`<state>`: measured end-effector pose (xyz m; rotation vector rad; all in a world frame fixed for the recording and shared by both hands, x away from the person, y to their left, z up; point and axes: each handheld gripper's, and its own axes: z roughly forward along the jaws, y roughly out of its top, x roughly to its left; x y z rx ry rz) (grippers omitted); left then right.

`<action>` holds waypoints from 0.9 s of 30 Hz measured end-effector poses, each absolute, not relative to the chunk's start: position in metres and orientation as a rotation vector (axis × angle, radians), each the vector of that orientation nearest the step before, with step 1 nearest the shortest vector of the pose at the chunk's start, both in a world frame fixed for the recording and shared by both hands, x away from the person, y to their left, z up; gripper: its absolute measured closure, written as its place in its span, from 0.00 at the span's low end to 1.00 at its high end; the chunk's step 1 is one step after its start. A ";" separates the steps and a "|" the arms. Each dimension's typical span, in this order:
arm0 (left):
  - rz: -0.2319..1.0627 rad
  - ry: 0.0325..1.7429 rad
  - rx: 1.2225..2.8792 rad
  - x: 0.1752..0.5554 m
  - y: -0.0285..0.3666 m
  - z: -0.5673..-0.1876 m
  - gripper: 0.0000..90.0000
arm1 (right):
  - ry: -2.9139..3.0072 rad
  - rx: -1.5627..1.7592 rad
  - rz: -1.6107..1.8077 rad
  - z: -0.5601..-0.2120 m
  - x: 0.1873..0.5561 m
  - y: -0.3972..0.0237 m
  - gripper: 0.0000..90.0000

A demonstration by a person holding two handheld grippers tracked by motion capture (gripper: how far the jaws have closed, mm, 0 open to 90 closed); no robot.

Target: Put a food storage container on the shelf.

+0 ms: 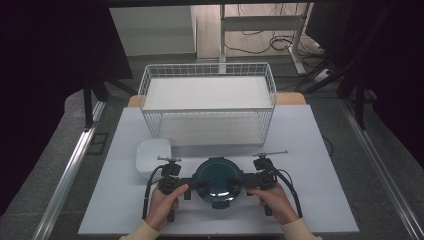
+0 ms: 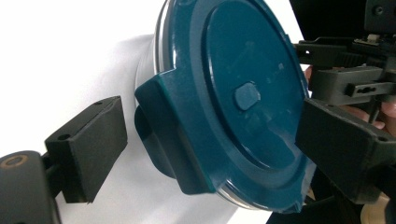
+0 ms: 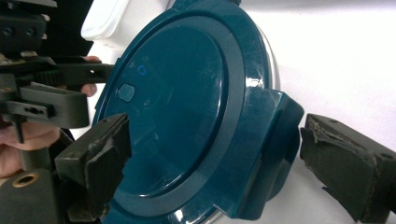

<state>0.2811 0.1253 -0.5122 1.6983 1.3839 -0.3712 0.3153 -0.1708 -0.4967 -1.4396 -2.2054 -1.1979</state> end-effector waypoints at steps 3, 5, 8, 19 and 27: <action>-0.375 1.405 1.673 0.282 0.126 -0.515 0.10 | -2.182 -1.450 -1.170 -0.501 0.315 -0.169 0.10; -0.432 1.414 1.643 0.283 0.126 -0.521 0.10 | -2.160 -1.456 -1.160 -0.505 0.316 -0.168 0.11; -0.440 1.413 1.644 0.284 0.127 -0.524 0.12 | -2.152 -1.450 -1.162 -0.506 0.316 -0.167 0.13; -0.433 1.412 1.634 0.281 0.126 -0.520 0.31 | -2.124 -1.454 -1.149 -0.506 0.318 -0.169 0.22; -0.419 1.408 1.624 0.278 0.127 -0.516 0.35 | -2.088 -1.459 -1.175 -0.506 0.318 -0.175 0.28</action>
